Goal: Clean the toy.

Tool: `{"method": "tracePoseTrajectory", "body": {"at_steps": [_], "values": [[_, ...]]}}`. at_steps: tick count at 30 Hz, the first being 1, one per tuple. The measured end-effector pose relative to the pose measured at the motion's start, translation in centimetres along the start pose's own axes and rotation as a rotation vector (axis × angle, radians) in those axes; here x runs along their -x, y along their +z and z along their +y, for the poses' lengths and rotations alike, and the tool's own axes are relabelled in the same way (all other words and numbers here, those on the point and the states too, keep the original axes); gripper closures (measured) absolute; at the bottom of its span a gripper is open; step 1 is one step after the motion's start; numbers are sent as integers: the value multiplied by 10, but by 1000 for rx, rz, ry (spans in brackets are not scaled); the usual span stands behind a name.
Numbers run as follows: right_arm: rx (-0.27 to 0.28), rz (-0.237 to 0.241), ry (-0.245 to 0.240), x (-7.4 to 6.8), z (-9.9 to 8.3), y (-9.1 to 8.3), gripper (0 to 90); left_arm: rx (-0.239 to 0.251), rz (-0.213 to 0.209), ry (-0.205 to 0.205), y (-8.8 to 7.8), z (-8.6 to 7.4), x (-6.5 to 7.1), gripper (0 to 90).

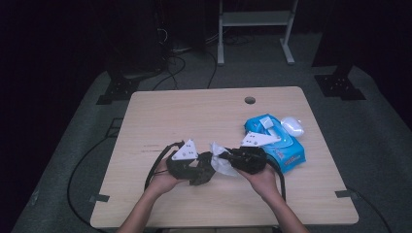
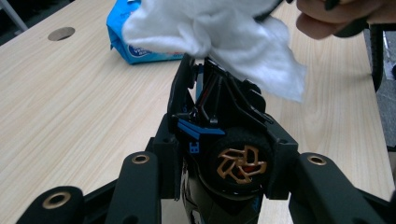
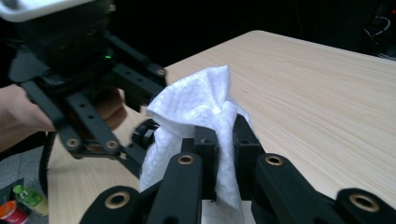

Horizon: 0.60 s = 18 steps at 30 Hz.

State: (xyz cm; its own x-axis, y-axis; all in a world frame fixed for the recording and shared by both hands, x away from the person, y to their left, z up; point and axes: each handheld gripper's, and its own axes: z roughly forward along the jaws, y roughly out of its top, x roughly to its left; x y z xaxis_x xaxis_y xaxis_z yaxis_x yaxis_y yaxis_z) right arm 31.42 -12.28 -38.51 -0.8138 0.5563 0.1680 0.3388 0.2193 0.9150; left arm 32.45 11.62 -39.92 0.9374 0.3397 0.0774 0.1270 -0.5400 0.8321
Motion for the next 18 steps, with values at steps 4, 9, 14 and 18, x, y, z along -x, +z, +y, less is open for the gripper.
{"method": "tracePoseTrajectory", "body": {"at_steps": [4, 9, 14, 18], "values": [[11, 18, -23, -8, 7, 3, 835, 14, 3, -4, -3, -1, -1, 582], [6, 0, -17, -4, 5, 2, 835, 16, 6, -2, -2, -2, 0, 582], [19, 41, -46, -18, 13, 3, 835, 14, 3, 18, 2, 1, 5, 582], [3, 15, -103, -24, 16, 5, 835, 16, 4, 19, 2, 2, 7, 582]]}}
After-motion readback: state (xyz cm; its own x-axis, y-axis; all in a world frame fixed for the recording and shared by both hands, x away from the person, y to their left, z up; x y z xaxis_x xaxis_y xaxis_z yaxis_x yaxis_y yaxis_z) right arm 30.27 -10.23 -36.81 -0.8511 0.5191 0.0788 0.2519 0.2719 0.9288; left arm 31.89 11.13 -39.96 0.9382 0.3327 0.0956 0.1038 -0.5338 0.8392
